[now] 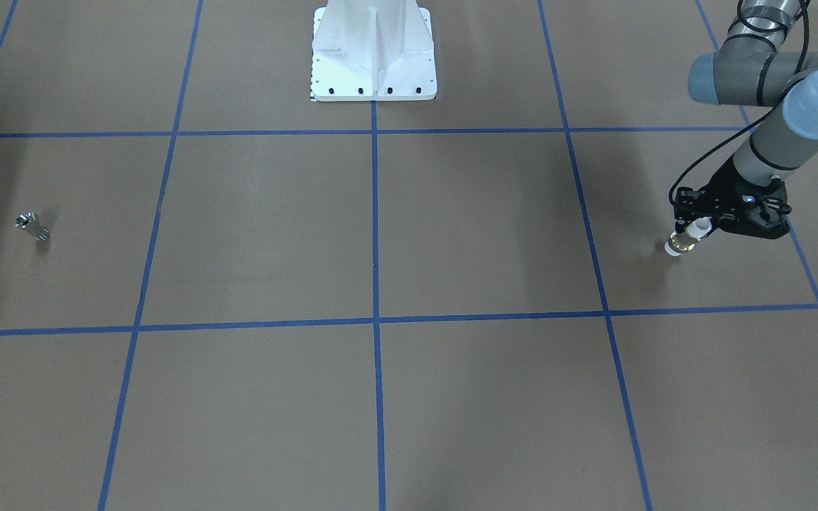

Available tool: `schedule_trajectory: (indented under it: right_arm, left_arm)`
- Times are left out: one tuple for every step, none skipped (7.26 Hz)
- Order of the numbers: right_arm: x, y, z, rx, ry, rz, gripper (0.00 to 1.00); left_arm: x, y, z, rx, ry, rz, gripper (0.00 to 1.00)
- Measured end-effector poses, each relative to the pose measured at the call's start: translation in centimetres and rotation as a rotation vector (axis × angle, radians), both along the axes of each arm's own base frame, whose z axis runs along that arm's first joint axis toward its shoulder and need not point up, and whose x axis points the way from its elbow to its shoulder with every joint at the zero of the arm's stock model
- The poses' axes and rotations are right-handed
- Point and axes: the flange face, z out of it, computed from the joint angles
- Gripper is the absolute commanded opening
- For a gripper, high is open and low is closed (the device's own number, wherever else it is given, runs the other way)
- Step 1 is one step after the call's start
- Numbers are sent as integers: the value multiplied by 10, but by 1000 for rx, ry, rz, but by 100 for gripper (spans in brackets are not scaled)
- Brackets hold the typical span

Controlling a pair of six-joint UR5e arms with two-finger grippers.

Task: Assemble PPR valve and pipe with both arms
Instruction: 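Lower the left gripper onto the white-and-brass valve and grasp it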

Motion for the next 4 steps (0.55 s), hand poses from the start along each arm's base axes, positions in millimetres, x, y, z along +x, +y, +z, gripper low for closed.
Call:
schedule_trajectory:
  right_arm:
    - [0, 0, 0, 1, 0, 0, 100]
    - [0, 0, 0, 1, 0, 0, 100]
    - [0, 0, -1, 2, 0, 0, 100]
    - [0, 0, -1, 3, 0, 0, 100]
  left_arm:
    - [0, 1, 0, 5, -1, 5, 19]
    - [-1, 1, -4, 11, 4, 8, 0]
    - [-3, 3, -16, 25, 18, 9, 0]
    - [-3, 4, -35, 27, 26, 9, 0]
